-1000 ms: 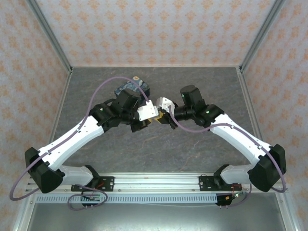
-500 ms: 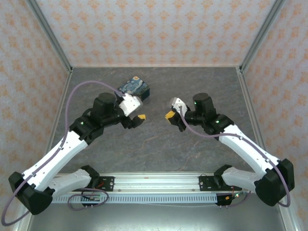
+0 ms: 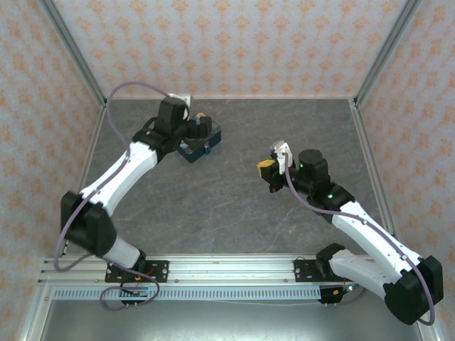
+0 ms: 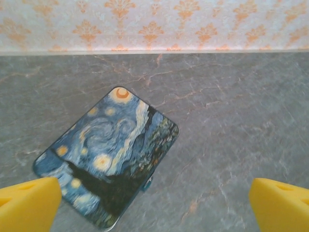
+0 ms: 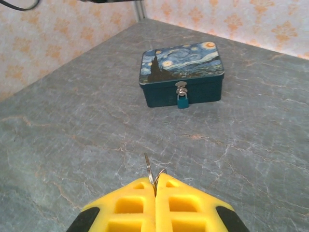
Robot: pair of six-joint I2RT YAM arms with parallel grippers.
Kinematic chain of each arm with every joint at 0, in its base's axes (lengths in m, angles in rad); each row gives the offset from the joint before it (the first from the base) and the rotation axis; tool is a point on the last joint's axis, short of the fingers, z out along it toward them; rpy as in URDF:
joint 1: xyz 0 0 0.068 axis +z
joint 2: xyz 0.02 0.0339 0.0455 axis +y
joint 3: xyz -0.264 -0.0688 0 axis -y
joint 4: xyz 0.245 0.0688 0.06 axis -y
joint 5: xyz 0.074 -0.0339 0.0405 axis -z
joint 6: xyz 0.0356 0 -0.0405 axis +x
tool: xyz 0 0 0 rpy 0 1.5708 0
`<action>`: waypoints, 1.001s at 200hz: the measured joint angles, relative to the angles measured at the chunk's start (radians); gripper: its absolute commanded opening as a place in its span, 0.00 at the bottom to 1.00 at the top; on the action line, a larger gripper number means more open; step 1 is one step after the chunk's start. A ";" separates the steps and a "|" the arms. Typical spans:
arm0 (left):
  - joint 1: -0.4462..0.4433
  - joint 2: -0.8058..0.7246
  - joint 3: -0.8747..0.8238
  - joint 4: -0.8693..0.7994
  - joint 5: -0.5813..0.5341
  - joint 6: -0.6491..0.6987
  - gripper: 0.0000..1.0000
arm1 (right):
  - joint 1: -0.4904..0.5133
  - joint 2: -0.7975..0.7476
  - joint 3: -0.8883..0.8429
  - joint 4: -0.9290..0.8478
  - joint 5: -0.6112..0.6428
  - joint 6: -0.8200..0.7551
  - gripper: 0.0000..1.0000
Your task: Unlock the padlock with the key
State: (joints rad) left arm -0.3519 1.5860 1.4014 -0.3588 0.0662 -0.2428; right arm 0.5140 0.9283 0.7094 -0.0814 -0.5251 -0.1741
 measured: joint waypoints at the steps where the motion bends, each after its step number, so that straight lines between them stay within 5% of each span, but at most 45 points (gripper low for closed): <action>1: 0.000 0.006 0.005 -0.003 0.000 -0.002 1.00 | 0.000 -0.002 0.000 0.000 0.003 0.003 0.00; 87: 0.008 0.568 0.478 -0.199 0.030 -0.108 1.00 | 0.000 -0.097 -0.027 -0.058 0.085 0.071 0.00; 200: 0.005 0.687 0.597 -0.221 0.114 -0.028 0.92 | 0.000 -0.109 -0.036 -0.095 0.122 0.073 0.00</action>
State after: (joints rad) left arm -0.3470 2.2734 1.9984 -0.5800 0.1799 -0.2707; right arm 0.5144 0.8196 0.6731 -0.1761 -0.4030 -0.1009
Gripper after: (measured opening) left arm 0.935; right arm 0.056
